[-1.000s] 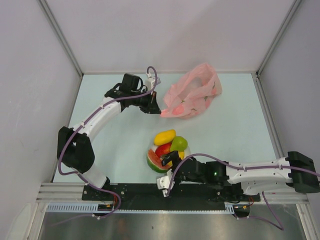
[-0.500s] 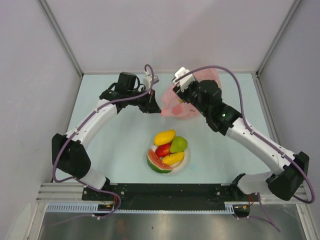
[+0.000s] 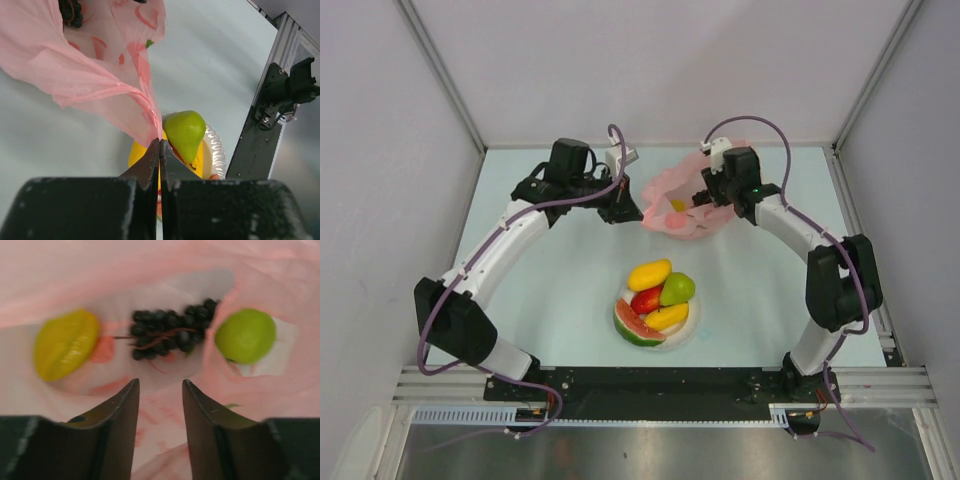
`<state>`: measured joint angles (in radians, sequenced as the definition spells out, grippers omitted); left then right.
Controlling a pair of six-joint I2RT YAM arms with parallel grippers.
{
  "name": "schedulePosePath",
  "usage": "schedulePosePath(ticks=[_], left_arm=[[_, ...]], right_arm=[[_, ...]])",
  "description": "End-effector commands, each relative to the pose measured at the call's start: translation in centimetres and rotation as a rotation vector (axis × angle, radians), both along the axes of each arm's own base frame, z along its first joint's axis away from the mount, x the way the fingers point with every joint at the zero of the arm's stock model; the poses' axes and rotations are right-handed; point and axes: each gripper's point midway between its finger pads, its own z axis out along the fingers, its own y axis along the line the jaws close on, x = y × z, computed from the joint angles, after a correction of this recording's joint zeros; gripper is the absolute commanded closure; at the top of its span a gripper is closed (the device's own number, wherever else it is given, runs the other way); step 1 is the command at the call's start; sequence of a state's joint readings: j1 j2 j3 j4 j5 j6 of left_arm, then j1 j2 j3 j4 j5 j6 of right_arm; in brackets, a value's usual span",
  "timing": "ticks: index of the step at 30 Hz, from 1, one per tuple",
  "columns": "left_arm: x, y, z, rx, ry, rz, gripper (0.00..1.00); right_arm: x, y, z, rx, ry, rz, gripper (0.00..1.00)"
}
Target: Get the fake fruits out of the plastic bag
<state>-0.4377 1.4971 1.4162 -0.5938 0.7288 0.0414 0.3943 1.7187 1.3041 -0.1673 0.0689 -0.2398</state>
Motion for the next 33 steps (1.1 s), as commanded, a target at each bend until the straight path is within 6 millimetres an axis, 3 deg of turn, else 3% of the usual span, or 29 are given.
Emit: schedulePosePath(ticks=[1, 3, 5, 6, 8, 9, 11, 12, 14, 15, 16, 17, 18, 19, 20, 22, 23, 24, 25, 26, 27, 28, 29, 30, 31, 32, 33], left_arm=[[2.3, -0.1, 3.9, 0.013, -0.245, -0.036, 1.0], [5.3, 0.5, 4.3, 0.052, -0.33, 0.031, 1.0], [8.4, 0.7, 7.6, 0.016, -0.442, 0.091, 1.0], [10.4, 0.6, 10.2, -0.019, -0.507, 0.123, 1.0], [12.2, 1.1, 13.2, -0.077, -0.54, 0.173, 1.0], [12.8, 1.1, 16.8, -0.13, -0.611, 0.195, 1.0], [14.1, 1.4, 19.0, -0.159, -0.67, 0.227, 1.0], [14.3, 1.4, 21.8, -0.194, -0.75, 0.237, 1.0], [15.3, 1.5, 23.4, -0.209, -0.806, 0.264, 1.0], [15.1, 1.8, 26.1, -0.233, -0.878, 0.279, 1.0], [15.4, 1.9, 27.0, -0.24, -0.901, 0.29, 1.0], [16.0, 2.2, 27.5, -0.24, -0.916, 0.32, 1.0], [15.6, 2.4, 29.2, -0.252, -0.956, 0.325, 1.0], [15.4, 2.5, 29.5, -0.245, -0.973, 0.322, 1.0], [14.3, 2.5, 30.2, -0.245, -0.996, 0.292, 1.0], [13.6, 2.4, 27.5, -0.181, -0.958, 0.242, 1.0], [11.1, 2.9, 28.2, -0.186, -0.971, 0.211, 1.0], [11.1, 2.6, 23.4, -0.126, -0.878, 0.172, 1.0], [9.8, 2.8, 21.8, -0.108, -0.857, 0.14, 1.0], [8.6, 2.8, 19.8, -0.089, -0.835, 0.101, 1.0], [6.5, 3.4, 15.5, -0.034, -0.801, 0.061, 1.0], [5.2, 3.0, 13.1, -0.008, -0.783, 0.035, 1.0], [4.3, 3.0, 10.8, 0.022, -0.767, 0.019, 1.0], [2.7, 3.3, 6.9, 0.062, -0.729, -0.007, 1.0], [1.4, 2.4, 5.0, 0.067, -0.698, -0.046, 1.0], [0.1, 2.1, 1.8, 0.089, -0.633, -0.082, 1.0], [-0.9, 1.5, 0.7, 0.09, -0.605, -0.112, 1.0]], right_arm=[[1.3, -2.4, 0.6, 0.056, 0.002, -0.053, 0.54], [2.6, -3.5, -0.1, 0.035, 0.0, -0.055, 0.53], [4.4, -4.1, -0.6, -0.015, -0.023, -0.054, 0.52], [6.0, -4.2, -1.1, -0.03, -0.032, -0.069, 0.52], [8.3, -5.6, -1.0, -0.054, -0.064, -0.113, 0.52], [9.8, -5.9, -1.2, -0.063, -0.079, -0.129, 0.52], [12.1, -7.6, 0.2, -0.101, -0.153, -0.19, 0.53], [13.9, -8.7, 3.2, -0.09, -0.226, -0.23, 0.53], [15.8, -10.5, 5.2, -0.09, -0.285, -0.294, 0.54], [16.9, -11.5, 8.0, -0.073, -0.364, -0.33, 0.55], [17.7, -12.1, 12.0, -0.05, -0.456, -0.367, 0.56], [17.8, -12.3, 14.1, -0.032, -0.498, -0.38, 0.57], [17.7, -12.3, 15.9, -0.02, -0.535, -0.382, 0.57], [17.2, -12.2, 18.3, -0.004, -0.58, -0.382, 0.57], [16.8, -12.0, 19.2, 0.001, -0.593, -0.375, 0.57], [15.7, -11.1, 19.2, 0.008, -0.575, -0.35, 0.57], [14.1, -10.5, 18.7, 0.013, -0.547, -0.329, 0.57], [13.1, -9.9, 17.1, 0.017, -0.505, -0.308, 0.57], [11.7, -8.5, 16.1, 0.022, -0.474, -0.255, 0.57], [9.1, -8.2, 12.1, -0.002, -0.385, -0.233, 0.57], [7.5, -7.6, 10.3, -0.002, -0.341, -0.204, 0.57], [5.8, -6.9, 7.8, -0.004, -0.274, -0.167, 0.56], [2.8, -7.1, 1.8, -0.033, -0.143, -0.141, 0.54], [1.1, -7.1, 1.5, 0.005, -0.126, -0.141, 0.53], [-0.3, -7.8, -0.5, 0.007, -0.08, -0.155, 0.52], [-1.9, -8.2, -2.6, 0.006, -0.028, -0.152, 0.52], [-3.3, -8.3, -3.2, 0.017, 0.014, -0.135, 0.51]])
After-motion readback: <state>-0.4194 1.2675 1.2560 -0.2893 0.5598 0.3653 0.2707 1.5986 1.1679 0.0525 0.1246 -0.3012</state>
